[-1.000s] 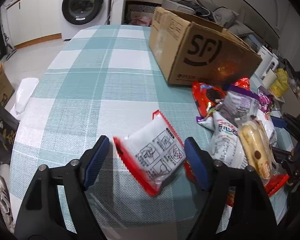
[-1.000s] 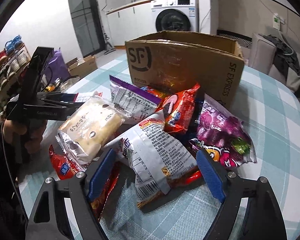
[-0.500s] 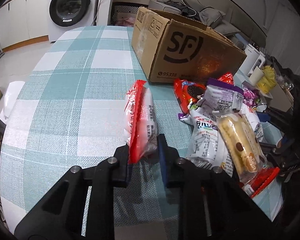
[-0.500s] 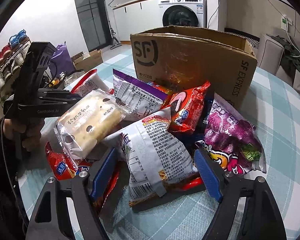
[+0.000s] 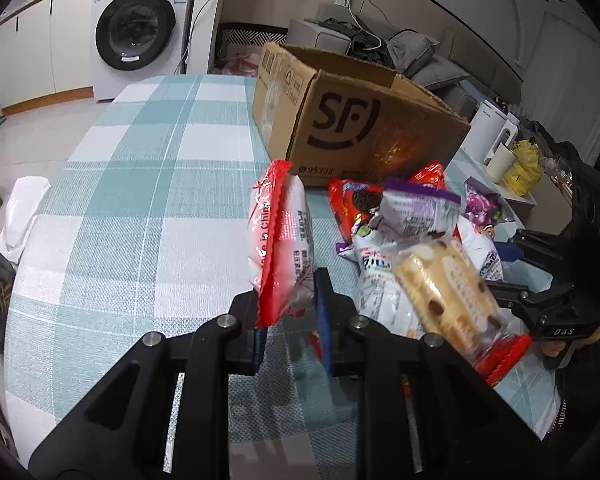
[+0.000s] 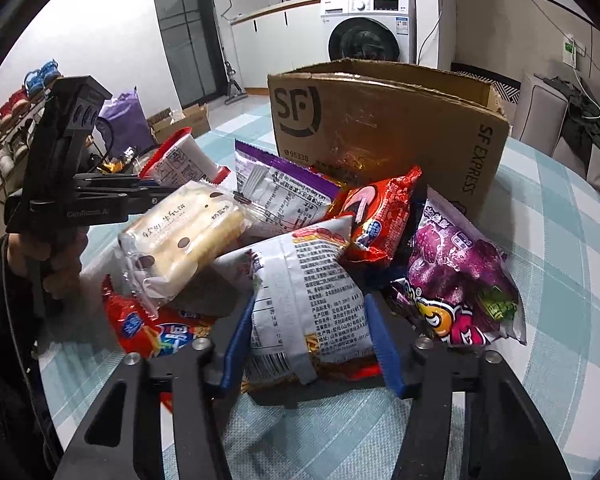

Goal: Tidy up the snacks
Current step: 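Lift the wafer pack with the left gripper and carry it over the box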

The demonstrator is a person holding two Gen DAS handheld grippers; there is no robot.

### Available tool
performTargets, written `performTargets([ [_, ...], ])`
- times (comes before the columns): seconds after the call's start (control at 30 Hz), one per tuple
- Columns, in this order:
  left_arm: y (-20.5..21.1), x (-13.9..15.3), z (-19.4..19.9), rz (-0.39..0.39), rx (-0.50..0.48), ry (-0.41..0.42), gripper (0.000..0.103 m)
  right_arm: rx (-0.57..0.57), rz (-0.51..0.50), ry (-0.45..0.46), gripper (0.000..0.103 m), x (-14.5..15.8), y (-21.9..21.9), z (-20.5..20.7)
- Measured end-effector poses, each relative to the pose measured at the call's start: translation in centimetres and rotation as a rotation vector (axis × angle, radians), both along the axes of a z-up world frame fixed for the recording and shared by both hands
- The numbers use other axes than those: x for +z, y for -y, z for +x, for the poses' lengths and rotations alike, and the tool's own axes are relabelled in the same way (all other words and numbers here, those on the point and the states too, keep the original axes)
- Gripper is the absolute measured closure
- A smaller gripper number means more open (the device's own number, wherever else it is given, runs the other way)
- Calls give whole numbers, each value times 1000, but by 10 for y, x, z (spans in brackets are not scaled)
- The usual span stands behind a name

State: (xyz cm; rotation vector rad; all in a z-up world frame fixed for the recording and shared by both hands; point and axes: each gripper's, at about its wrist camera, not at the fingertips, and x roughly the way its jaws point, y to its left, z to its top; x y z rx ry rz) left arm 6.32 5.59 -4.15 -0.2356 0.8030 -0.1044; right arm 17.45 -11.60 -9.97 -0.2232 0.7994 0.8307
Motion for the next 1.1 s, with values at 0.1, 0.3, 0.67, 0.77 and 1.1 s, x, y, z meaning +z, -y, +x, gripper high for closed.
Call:
performTargets([
  [0.1, 2, 8, -4, 4, -1, 20, 85, -17, 15, 14, 52, 3, 6, -6],
  [0.3, 8, 28, -16, 15, -5, 64, 85, -51, 70, 29, 52, 15, 19, -15],
  [0.67, 26, 74, -30, 39, -31, 158, 85, -114, 175, 88, 52, 57, 37, -31],
  [0.77, 31, 83, -30, 41, -37, 172, 85, -133, 202, 110, 52, 69, 39, -32],
  [1.1, 45, 109, -15, 49, -52, 200, 85, -204, 262, 144, 52, 100, 44, -22],
])
